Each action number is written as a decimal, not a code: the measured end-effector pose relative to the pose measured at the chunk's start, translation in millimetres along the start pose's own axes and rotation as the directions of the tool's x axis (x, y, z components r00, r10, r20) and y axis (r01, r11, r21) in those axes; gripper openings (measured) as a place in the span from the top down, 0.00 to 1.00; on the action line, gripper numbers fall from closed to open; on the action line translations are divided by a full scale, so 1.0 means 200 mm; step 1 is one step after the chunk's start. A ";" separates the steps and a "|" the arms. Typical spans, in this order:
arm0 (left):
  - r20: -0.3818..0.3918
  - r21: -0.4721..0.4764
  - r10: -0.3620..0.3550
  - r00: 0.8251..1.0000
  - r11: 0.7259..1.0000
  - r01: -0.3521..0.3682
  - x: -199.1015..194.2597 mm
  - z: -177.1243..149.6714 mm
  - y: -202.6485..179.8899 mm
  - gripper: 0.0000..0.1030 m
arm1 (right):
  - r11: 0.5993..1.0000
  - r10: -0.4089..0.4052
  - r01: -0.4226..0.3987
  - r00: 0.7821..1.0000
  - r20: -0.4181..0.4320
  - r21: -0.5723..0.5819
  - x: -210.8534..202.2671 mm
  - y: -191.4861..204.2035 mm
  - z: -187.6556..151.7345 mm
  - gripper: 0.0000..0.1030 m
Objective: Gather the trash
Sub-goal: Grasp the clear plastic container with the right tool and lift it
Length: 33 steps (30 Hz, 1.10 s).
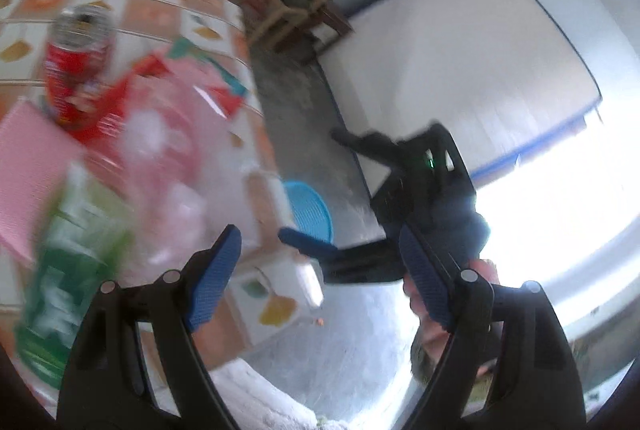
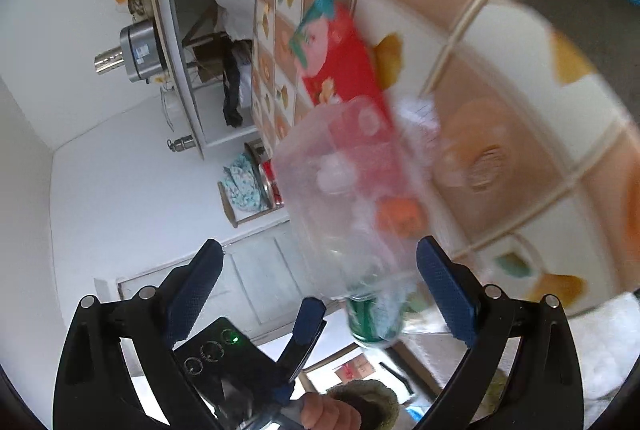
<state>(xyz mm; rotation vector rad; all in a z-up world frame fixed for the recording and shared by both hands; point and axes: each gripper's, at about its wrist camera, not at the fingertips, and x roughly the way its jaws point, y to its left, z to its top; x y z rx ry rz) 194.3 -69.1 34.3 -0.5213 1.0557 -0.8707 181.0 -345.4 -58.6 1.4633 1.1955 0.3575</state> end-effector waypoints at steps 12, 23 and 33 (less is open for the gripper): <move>-0.028 0.186 0.070 0.997 0.981 -0.063 0.04 -0.38 -0.08 0.25 | 0.930 -0.224 0.233 0.972 0.063 -0.286 -0.11 0.08 0.00 0.08; 0.216 0.182 0.207 0.954 0.952 -0.247 -0.46 -0.51 0.03 0.20 | 0.574 -0.476 0.461 0.860 0.183 -0.677 0.35 0.46 -0.13 0.08; 0.274 0.047 0.226 0.935 0.968 -0.248 -0.67 -0.54 0.22 0.20 | 0.536 -0.539 0.484 0.827 0.161 -0.692 0.53 0.41 -0.12 0.09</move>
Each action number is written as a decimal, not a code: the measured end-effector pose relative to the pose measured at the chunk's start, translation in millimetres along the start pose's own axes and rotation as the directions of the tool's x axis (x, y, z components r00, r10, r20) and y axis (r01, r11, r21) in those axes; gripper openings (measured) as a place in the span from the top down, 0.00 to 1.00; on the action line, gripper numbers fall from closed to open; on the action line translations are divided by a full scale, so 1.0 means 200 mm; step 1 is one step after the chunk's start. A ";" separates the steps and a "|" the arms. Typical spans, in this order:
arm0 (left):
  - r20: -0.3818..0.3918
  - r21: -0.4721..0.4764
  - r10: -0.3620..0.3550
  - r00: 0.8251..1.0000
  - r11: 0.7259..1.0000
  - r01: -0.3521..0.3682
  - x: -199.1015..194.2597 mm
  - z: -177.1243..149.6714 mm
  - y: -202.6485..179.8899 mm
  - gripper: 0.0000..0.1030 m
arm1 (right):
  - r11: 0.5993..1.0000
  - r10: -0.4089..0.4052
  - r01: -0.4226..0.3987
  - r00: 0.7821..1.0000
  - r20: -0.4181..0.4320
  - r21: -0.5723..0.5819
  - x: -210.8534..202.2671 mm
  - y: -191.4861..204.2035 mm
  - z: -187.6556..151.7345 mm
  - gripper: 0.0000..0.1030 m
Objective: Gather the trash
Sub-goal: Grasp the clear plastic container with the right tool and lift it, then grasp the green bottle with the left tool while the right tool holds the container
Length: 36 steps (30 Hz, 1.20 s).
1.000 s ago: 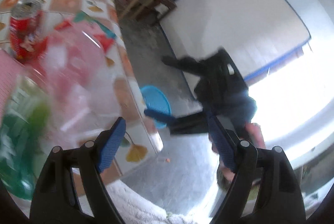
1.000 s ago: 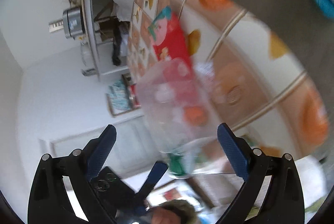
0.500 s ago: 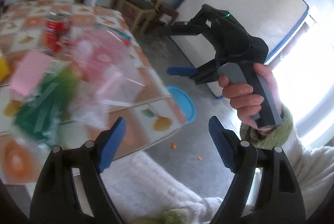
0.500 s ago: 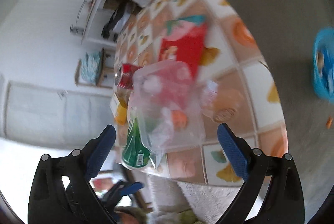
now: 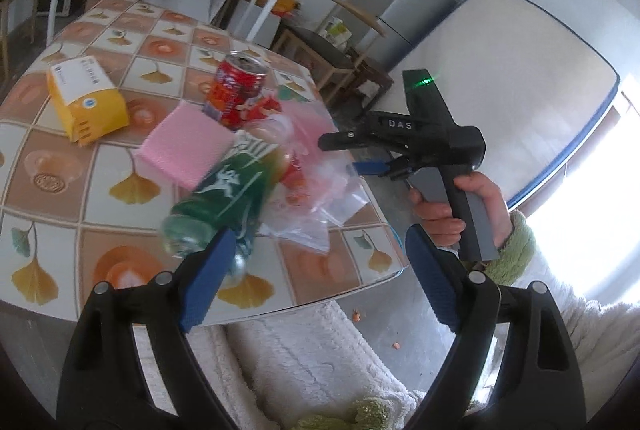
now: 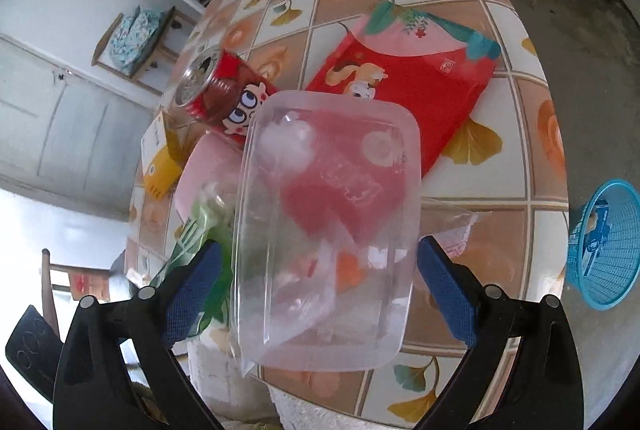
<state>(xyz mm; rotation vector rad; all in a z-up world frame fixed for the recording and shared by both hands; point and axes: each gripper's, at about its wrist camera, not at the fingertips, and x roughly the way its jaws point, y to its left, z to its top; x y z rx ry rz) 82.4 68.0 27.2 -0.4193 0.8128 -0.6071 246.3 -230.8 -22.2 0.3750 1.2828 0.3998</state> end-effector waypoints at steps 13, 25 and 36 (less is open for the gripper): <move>0.017 0.004 0.110 0.994 0.994 -0.110 -0.03 0.01 0.05 0.20 | 0.998 0.059 -0.056 0.988 0.144 -0.026 -0.27 0.06 -0.09 0.22; -0.054 0.174 0.253 0.966 0.955 -0.240 0.23 0.17 -0.06 0.19 | 0.998 0.009 0.006 0.971 0.239 -0.061 -0.58 -0.09 -0.42 0.22; -0.289 0.315 0.423 0.859 0.889 -0.331 0.67 0.33 -0.03 0.19 | 1.000 -0.017 0.020 0.980 0.197 -0.014 -0.43 -0.25 -0.56 0.22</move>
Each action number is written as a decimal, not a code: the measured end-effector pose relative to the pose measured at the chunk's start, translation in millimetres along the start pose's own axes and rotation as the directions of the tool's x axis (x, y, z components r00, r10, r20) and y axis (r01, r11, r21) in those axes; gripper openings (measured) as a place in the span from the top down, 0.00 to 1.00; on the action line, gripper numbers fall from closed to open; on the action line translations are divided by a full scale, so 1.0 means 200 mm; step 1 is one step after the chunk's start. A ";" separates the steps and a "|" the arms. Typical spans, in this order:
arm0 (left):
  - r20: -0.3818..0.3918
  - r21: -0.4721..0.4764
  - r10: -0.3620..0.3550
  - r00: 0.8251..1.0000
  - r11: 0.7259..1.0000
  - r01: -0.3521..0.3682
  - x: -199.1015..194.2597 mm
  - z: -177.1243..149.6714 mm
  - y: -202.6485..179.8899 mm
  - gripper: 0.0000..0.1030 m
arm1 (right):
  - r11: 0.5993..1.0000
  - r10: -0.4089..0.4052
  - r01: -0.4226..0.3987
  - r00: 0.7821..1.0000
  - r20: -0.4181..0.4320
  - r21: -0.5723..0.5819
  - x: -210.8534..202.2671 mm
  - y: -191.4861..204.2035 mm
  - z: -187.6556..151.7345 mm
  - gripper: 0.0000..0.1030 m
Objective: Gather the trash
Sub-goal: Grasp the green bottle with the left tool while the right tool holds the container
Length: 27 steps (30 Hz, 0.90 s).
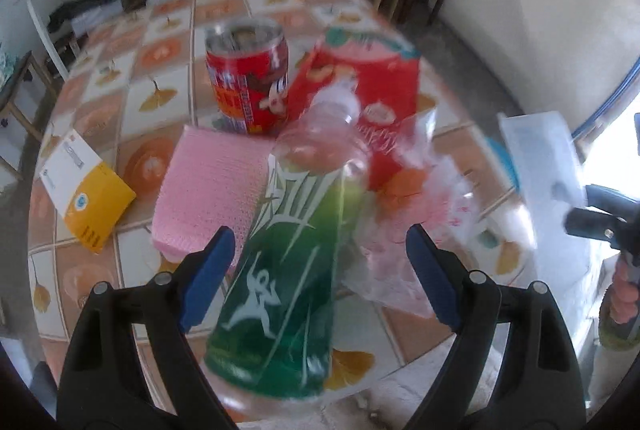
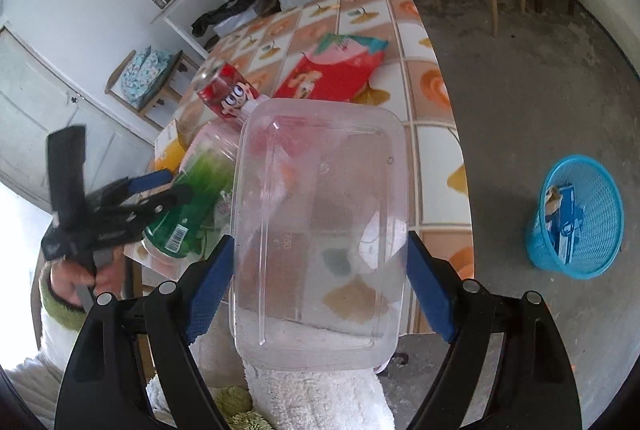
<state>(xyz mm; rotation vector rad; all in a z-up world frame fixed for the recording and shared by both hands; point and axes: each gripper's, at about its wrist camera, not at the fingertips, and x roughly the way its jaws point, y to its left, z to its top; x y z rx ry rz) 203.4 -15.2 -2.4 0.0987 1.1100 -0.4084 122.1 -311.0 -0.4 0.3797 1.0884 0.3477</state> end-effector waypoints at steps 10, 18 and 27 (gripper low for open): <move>-0.122 -0.052 0.012 0.992 0.998 -0.019 0.14 0.07 0.02 0.40 | 0.999 0.037 -0.037 0.999 -0.013 0.008 0.04 -0.06 0.00 0.22; -0.059 -0.093 -0.009 0.998 0.996 0.003 0.09 0.04 0.04 0.45 | 0.997 0.064 -0.064 0.998 0.008 0.033 0.02 -0.10 0.01 0.22; 0.031 -0.156 -0.050 0.998 0.986 0.054 -0.05 -0.04 0.06 0.46 | 0.993 0.097 -0.099 0.995 0.023 0.064 0.01 -0.13 0.02 0.22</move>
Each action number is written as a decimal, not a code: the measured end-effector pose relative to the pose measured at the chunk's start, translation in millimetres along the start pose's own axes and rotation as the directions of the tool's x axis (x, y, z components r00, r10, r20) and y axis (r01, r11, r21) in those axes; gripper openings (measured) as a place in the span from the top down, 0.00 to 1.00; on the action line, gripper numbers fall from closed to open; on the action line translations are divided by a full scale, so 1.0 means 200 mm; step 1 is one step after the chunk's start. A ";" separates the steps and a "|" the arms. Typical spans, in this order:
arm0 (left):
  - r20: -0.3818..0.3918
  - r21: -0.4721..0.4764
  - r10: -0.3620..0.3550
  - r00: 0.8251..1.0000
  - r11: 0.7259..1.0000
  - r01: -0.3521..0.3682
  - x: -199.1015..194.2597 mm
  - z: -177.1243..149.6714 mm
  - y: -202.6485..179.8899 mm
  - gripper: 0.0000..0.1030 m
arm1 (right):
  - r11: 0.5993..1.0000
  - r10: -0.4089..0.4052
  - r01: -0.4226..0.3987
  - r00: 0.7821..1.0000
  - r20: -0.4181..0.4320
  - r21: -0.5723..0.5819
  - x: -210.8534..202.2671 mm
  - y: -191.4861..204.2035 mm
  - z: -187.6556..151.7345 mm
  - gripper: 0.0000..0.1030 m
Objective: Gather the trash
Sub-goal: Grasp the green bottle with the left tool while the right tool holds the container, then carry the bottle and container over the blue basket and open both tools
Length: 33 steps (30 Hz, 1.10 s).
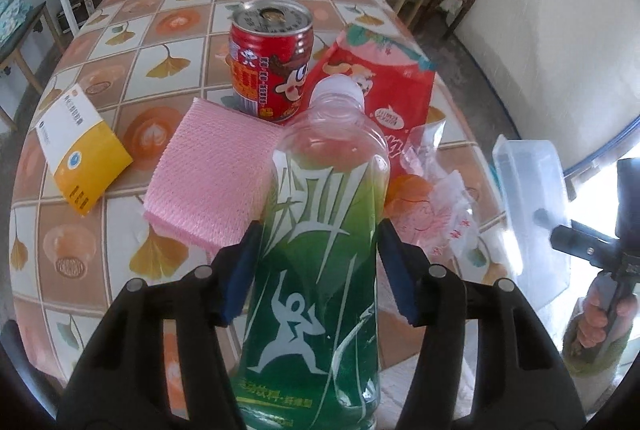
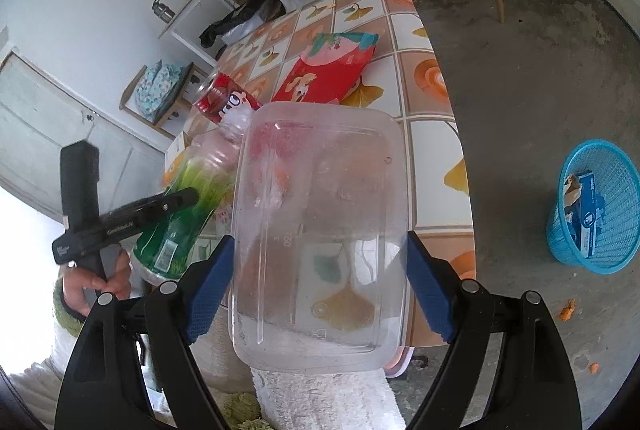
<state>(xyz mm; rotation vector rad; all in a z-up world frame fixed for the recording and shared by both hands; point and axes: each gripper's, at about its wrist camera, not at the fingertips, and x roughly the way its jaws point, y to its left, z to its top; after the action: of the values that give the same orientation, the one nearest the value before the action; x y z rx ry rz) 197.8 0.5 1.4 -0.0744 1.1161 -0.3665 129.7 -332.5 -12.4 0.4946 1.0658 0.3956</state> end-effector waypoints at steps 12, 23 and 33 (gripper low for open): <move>0.136 -0.012 -0.115 0.984 0.993 0.118 -0.28 -0.10 -0.04 0.47 | 0.997 0.082 -0.082 0.996 0.037 0.005 -0.09 0.03 0.05 0.22; 0.188 0.111 -0.276 0.943 0.960 0.259 -0.40 0.00 -0.39 0.47 | 0.994 0.078 -0.090 0.981 0.176 0.061 -0.42 -0.12 0.02 0.22; 0.053 0.263 -0.389 0.920 0.894 0.363 -0.07 0.19 -1.02 0.47 | 0.937 -0.103 -0.004 0.953 0.286 0.349 -0.76 -0.76 -0.20 0.22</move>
<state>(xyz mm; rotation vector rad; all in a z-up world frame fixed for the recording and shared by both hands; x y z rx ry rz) 175.8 -191.4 79.5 -0.0881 0.9407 -0.8404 38.3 -531.0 -2.0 0.8133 0.8491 0.0779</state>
